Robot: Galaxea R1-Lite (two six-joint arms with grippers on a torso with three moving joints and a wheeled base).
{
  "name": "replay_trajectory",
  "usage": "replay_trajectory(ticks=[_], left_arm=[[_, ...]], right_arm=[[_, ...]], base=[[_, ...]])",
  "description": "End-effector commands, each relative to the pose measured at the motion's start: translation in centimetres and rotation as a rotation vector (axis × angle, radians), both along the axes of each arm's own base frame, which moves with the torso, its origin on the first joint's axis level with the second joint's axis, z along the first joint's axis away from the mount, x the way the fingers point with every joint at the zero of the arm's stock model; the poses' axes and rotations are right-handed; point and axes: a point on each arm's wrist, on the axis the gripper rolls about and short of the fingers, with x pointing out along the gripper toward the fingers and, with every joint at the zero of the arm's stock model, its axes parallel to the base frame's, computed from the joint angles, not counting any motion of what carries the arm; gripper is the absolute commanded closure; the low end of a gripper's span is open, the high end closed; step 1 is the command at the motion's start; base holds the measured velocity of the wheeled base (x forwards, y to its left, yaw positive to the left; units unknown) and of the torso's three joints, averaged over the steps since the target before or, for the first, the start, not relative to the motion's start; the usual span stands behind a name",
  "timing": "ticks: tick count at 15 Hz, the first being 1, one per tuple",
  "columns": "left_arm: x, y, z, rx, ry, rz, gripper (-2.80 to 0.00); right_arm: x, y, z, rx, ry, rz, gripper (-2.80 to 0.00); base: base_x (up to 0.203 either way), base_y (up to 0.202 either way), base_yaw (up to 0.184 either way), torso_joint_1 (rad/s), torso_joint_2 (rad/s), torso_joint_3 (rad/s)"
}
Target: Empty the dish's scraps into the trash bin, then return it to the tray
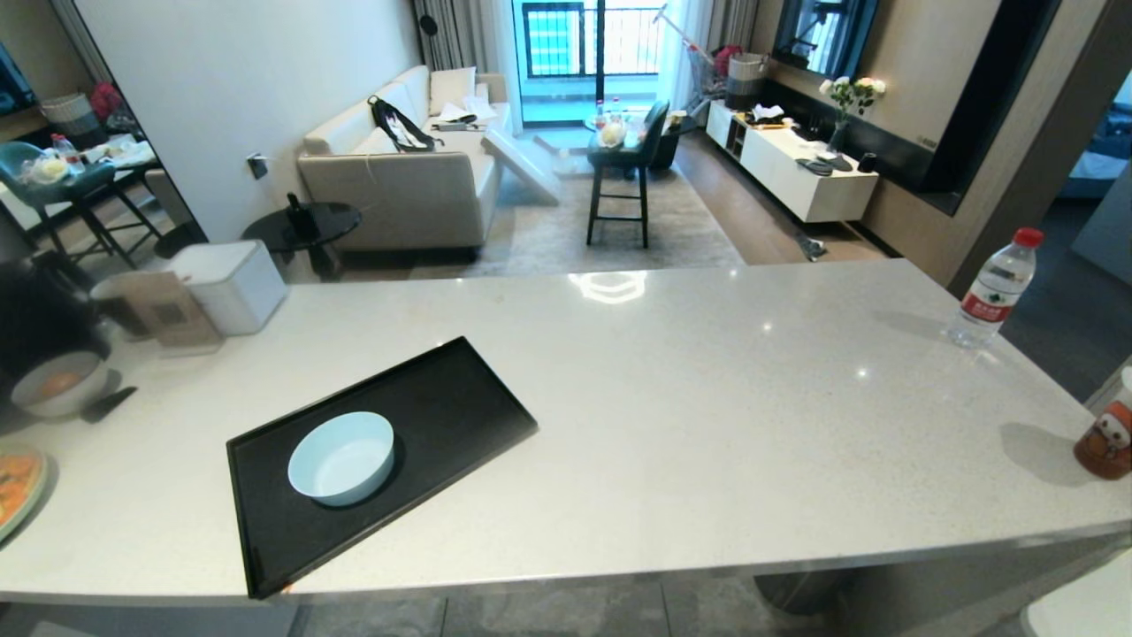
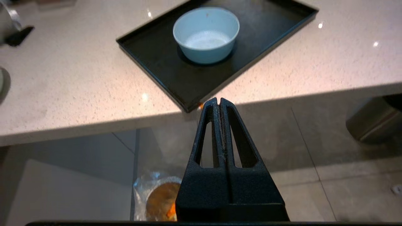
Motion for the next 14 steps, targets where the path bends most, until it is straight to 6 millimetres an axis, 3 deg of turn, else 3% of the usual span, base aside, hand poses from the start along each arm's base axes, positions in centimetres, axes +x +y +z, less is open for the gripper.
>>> replay_trajectory(ticks=[1,14], left_arm=[[-1.21,0.0,-0.24,-0.005,-0.156,0.011,0.0],[-1.29,0.0,-0.27,-0.014,-0.166,0.018,0.0]], right_arm=[[0.0,0.0,0.0,0.001,-0.001,0.0,0.0],[0.0,0.0,0.0,0.001,-0.001,0.0,0.0]], base=[[0.0,0.0,0.0,0.0,0.0,0.0],[0.0,0.0,0.0,0.0,0.0,0.0]])
